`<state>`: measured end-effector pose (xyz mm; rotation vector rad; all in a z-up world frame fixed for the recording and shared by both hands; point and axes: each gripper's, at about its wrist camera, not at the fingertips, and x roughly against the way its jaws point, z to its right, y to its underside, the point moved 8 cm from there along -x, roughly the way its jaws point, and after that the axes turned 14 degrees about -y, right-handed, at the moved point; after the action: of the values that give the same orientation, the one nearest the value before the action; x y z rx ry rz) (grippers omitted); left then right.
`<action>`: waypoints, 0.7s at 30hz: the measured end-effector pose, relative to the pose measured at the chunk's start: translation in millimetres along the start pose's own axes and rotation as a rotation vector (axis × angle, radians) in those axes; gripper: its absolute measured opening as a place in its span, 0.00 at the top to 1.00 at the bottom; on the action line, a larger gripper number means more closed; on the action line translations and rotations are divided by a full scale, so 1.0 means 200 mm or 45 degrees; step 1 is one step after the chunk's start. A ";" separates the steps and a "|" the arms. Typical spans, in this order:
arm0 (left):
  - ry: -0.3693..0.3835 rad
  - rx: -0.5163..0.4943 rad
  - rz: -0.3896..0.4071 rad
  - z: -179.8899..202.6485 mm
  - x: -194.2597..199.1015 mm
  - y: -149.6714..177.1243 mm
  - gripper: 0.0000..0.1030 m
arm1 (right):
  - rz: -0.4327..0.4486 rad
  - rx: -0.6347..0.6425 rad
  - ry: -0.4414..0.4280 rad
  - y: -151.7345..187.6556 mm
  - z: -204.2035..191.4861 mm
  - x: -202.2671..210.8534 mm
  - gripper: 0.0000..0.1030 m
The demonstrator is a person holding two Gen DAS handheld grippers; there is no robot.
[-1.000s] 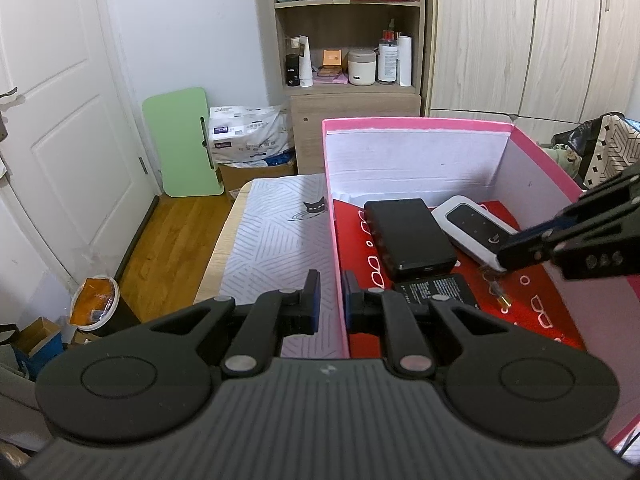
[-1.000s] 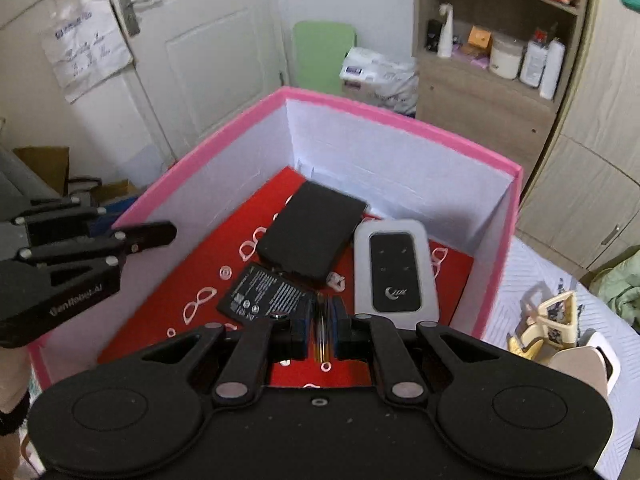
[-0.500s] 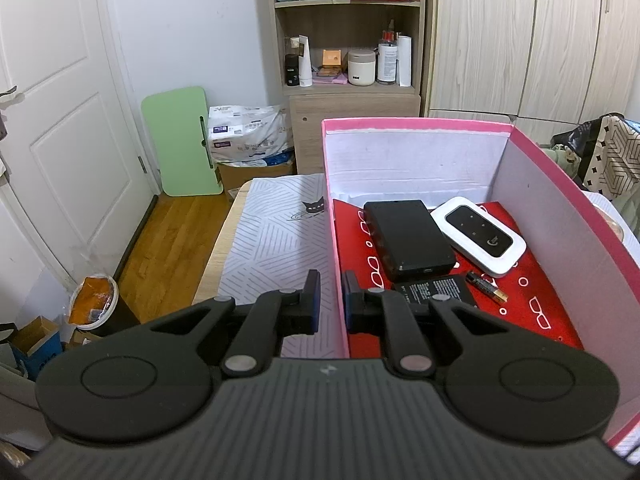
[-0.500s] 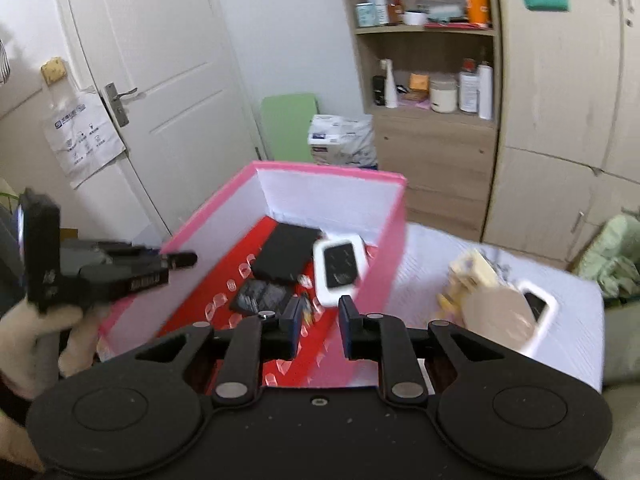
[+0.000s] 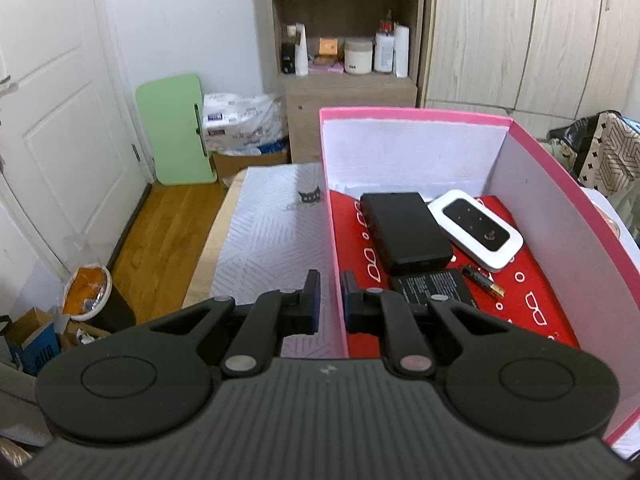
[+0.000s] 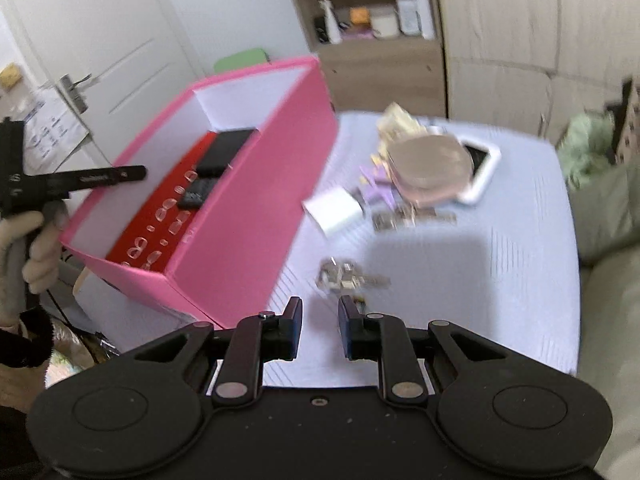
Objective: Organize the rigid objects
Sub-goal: 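Return the right gripper to the table and grasp another AA battery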
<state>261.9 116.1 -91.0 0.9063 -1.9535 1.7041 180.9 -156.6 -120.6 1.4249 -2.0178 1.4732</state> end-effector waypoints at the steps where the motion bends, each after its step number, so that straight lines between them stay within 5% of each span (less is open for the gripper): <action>1: 0.005 -0.011 -0.022 0.00 -0.01 0.00 0.90 | -0.004 -0.015 0.005 0.02 0.02 -0.02 0.77; 9: 0.056 -0.187 -0.152 0.04 0.01 0.02 0.91 | -0.041 -0.026 0.080 0.10 0.10 -0.13 0.77; 15: 0.169 -0.200 -0.307 -0.01 0.06 -0.02 0.87 | -0.051 0.040 0.127 0.07 0.13 -0.18 0.78; 16: 0.167 -0.214 -0.324 -0.02 0.07 -0.02 0.86 | -0.051 0.057 0.128 0.06 0.13 -0.19 0.88; 21: 0.137 -0.325 -0.324 0.00 0.11 -0.02 0.88 | -0.049 0.070 0.101 0.05 0.13 -0.19 0.89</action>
<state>248.2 110.8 -73.1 0.9040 -1.8430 1.3007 199.0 -157.3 -164.5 1.3949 -1.9063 1.5555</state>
